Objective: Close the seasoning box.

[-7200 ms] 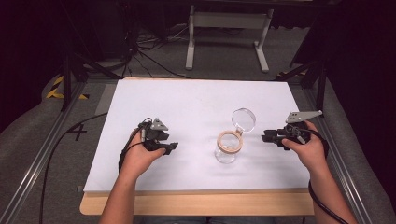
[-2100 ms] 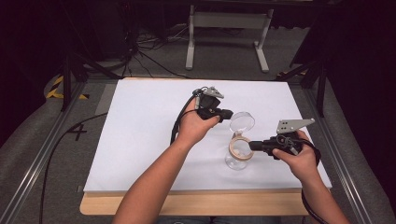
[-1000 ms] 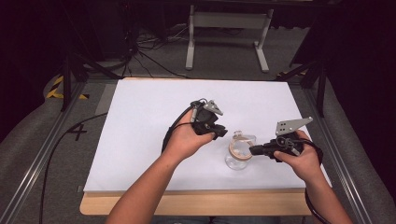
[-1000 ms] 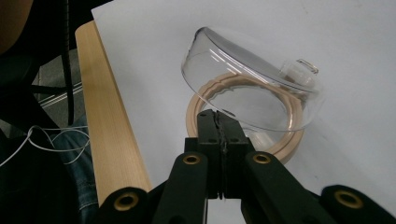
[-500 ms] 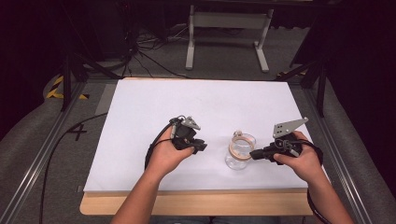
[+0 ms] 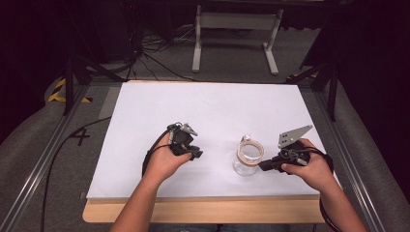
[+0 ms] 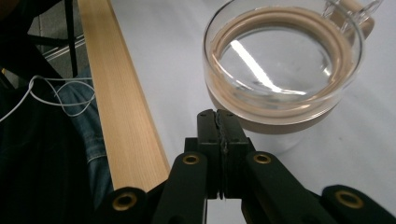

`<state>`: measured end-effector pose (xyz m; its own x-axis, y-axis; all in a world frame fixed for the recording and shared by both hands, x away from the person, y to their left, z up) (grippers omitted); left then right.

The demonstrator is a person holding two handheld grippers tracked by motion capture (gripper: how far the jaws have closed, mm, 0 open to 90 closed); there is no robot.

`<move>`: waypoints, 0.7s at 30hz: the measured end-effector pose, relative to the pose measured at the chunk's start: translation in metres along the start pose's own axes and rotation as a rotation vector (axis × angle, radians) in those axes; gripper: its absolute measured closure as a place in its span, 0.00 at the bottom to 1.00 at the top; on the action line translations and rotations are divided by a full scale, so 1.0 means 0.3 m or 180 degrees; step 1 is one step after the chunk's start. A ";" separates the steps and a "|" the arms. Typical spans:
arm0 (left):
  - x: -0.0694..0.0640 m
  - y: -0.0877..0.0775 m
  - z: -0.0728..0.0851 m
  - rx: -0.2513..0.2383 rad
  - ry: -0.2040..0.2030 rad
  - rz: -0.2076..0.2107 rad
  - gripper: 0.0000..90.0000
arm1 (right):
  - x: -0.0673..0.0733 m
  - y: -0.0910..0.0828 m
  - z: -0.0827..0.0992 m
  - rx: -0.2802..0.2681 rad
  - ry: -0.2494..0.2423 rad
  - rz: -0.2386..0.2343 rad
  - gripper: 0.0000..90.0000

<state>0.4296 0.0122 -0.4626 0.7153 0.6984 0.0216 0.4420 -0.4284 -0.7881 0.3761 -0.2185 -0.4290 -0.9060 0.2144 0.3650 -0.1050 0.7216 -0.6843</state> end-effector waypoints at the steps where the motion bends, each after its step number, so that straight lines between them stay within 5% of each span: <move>1: 0.004 0.000 0.003 0.0003 0.0001 -0.0002 0.84 | 0.001 0.000 0.003 0.0023 0.0002 0.0000 0.99; 12: 0.021 -0.024 -0.002 -0.0074 -0.0091 -0.0036 0.79 | 0.000 -0.016 0.002 -0.0006 -0.0019 0.0028 0.98; 21: 0.075 -0.055 0.014 -0.0258 -0.0267 -0.0265 0.64 | -0.011 -0.117 -0.040 -0.0354 -0.0056 0.0188 0.89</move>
<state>0.4363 0.0374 -0.4516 0.6281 0.7775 0.0306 0.5426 -0.4094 -0.7335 0.3876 -0.2366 -0.3987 -0.9163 0.2478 0.3145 -0.0061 0.7768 -0.6297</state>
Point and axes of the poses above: each handheld gripper's, and its own axes: y roughly forward along the jaws, z roughly out of its underside, x roughly to its left, the point moved 10 cm from there along y, roughly forward along the jaws, and after that the axes turned 15 degrees about -z, right-handed, at the moved point
